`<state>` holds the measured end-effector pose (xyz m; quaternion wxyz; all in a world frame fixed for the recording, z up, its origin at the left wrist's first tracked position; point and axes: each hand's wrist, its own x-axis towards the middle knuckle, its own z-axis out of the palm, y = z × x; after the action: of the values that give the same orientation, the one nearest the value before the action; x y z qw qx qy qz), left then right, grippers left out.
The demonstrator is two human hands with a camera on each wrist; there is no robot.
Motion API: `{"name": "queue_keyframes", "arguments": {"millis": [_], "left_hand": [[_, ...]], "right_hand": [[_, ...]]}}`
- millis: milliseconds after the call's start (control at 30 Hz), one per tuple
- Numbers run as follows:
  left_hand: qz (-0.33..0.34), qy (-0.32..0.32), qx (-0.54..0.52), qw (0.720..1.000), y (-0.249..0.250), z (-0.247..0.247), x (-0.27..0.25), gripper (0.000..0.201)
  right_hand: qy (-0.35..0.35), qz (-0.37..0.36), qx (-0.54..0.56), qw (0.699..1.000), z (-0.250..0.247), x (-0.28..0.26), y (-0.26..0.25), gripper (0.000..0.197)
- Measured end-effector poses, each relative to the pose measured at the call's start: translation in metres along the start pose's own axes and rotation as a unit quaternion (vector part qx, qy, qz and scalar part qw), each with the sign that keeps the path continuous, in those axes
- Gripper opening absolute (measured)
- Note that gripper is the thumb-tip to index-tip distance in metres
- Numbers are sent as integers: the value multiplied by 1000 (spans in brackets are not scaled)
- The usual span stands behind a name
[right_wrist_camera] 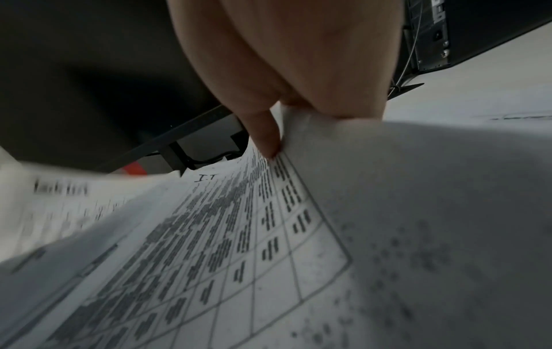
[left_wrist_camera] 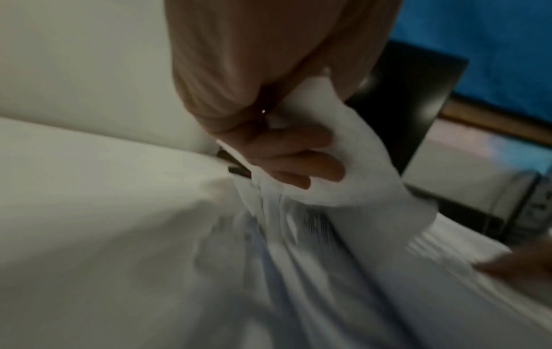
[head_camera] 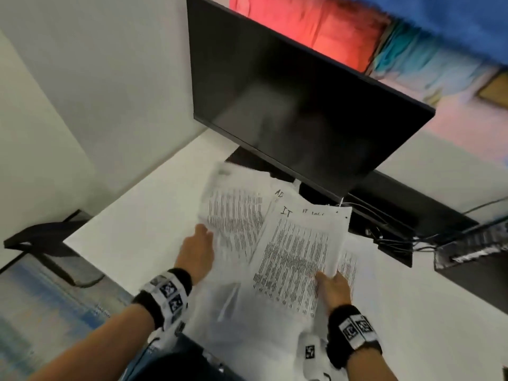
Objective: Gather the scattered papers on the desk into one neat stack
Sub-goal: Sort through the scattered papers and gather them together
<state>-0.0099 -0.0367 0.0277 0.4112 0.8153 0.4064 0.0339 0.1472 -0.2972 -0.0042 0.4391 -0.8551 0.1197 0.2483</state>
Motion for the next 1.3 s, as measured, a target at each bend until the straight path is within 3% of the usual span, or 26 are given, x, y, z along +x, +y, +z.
{"name": "queue_keyframes", "arguments": {"millis": [100, 167, 200, 267, 367, 433, 467, 567, 667, 733, 800, 867, 900, 967, 1067, 1167, 1267, 1300], "left_hand": [[27, -52, 95, 994, -9, 20, -3, 20], [22, -59, 179, 982, -10, 18, 5, 27], [8, -57, 199, 978, -10, 15, 11, 31], [-22, -49, 192, 980, -13, 5, 28, 35], [-70, -32, 106, 991, -14, -8, 53, 42], [-100, -36, 32, 994, -13, -9, 66, 53], [-110, -47, 3, 993, -11, -8, 70, 57], [-108, -85, -11, 990, 0, 5, 82, 63], [-112, -100, 32, 988, 16, 17, 82, 53], [-108, -119, 48, 986, 20, 25, 84, 44], [-97, -135, 43, 985, 20, 31, 84, 30], [-85, -134, 44, 986, 22, 35, 81, 14], [-77, -125, 40, 988, 24, 36, 79, 11], [-63, -114, 21, 991, 26, 36, 77, 5], [-63, -136, -22, 988, 22, 40, 83, 22], [-68, -168, -32, 983, 15, 45, 87, 40], [-76, -164, -40, 983, -11, 74, 107, 88], [-79, -160, -47, 983, -3, 73, 101, 88]], "right_hand": [[-36, 16, -6, 999, 1, 7, -4, 48], [-80, 12, 15, 997, -4, 6, -7, 44], [-75, -5, 5, 997, -11, 9, -7, 37], [21, -27, -36, 999, -33, 15, -7, 36], [139, 90, -149, 975, -70, 35, 9, 79], [126, 177, -163, 962, -90, 39, 20, 105], [103, 177, -135, 969, -95, 44, 27, 108], [24, 137, -42, 989, -101, 46, 33, 68], [2, 81, -29, 996, -101, 41, 33, 53], [74, 10, -142, 987, -112, 26, 18, 42], [210, -81, -248, 942, -136, 4, -4, 26], [309, -163, -235, 907, -168, -3, -16, 28], [336, -165, -214, 902, -182, -1, -16, 36], [339, -130, -81, 928, -235, 36, 20, 63], [245, -98, 80, 961, -265, 20, 10, 59], [206, -109, 77, 969, -225, -27, -22, 25], [144, -73, 86, 983, -165, -29, -11, 19], [126, -65, 76, 987, -150, -20, 1, 25]]}}
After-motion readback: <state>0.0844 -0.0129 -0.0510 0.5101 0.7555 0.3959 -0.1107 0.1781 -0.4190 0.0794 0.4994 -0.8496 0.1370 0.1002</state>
